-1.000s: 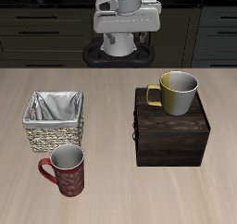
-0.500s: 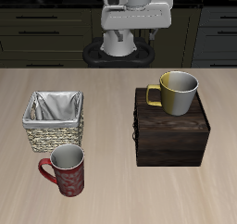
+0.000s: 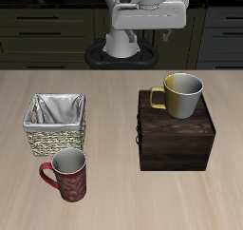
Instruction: Place the white and yellow mug in the basket
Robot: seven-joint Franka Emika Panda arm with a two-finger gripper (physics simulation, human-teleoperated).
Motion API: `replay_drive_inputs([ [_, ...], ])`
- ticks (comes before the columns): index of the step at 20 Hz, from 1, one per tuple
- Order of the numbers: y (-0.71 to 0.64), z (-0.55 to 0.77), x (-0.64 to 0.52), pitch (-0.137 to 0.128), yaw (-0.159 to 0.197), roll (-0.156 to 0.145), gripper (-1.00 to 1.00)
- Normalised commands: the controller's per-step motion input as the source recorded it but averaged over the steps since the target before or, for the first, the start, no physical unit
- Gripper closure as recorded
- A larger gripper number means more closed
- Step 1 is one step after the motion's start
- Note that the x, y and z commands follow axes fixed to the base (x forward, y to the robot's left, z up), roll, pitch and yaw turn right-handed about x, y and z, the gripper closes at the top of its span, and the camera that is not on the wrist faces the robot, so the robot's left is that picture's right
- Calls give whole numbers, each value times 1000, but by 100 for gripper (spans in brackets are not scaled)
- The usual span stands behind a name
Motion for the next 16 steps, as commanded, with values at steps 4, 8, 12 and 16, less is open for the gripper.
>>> replay_drive_inputs([
  [4, 271, 131, 258, 7, -16, -5, -100],
  [8, 143, 114, 165, -6, -8, -7, -100],
  [12, 99, 149, 348, 6, -38, -30, -100],
  [16, 20, 50, 221, 4, -22, -18, -100],
])
